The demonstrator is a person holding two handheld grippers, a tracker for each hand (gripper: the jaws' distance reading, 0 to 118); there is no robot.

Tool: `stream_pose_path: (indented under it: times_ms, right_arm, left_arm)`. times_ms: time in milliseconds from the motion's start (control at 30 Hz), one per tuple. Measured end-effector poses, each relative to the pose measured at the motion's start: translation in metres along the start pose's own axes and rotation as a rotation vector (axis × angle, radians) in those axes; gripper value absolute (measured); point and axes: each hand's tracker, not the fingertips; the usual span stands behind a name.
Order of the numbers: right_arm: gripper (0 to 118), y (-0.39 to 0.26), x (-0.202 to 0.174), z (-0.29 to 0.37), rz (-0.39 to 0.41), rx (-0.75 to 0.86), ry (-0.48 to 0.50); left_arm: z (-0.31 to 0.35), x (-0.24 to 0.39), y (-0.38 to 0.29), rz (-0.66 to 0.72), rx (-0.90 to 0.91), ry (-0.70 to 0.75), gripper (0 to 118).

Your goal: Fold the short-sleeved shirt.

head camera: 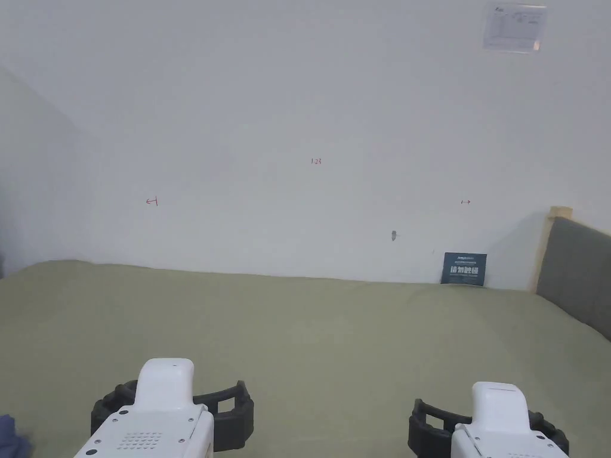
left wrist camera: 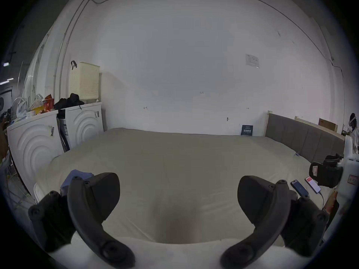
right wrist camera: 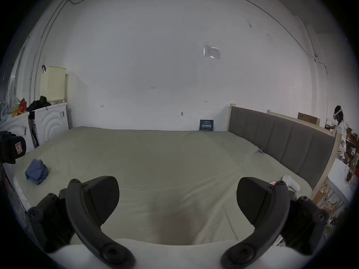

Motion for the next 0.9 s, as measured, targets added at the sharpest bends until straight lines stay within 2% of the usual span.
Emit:
stream_pose_path:
  times_ms: [200, 333, 467, 533, 667, 900]
  right_arm:
    - [118, 0.003, -0.004, 0.005, -0.001, 0.022, 0.027]
    - [118, 0.008, -0.004, -0.005, -0.051, -0.062, 0.097]
    - [118, 0.003, -0.004, -0.006, -0.066, -0.051, 0.099]
    - [118, 0.003, -0.004, -0.007, -0.061, -0.051, 0.107]
    - [118, 0.005, -0.012, -0.009, 0.01, -0.068, 0.078]
    - [118, 0.004, -0.009, -0.009, -0.032, -0.073, 0.116]
  left_arm:
    - [-0.002, 0.002, 0.0, -0.007, -0.014, -0.014, 118]
    - [0.0, 0.003, 0.0, -0.008, 0.004, -0.015, 118]
    - [-0.001, 0.005, -0.006, 0.014, -0.01, -0.014, 118]
    - [-0.003, 0.006, -0.008, 0.013, -0.02, -0.016, 118]
    - [-0.005, 0.005, -0.007, 0.002, -0.028, -0.008, 118]
    - [-0.009, 0.005, -0.005, 0.031, -0.064, -0.026, 118]
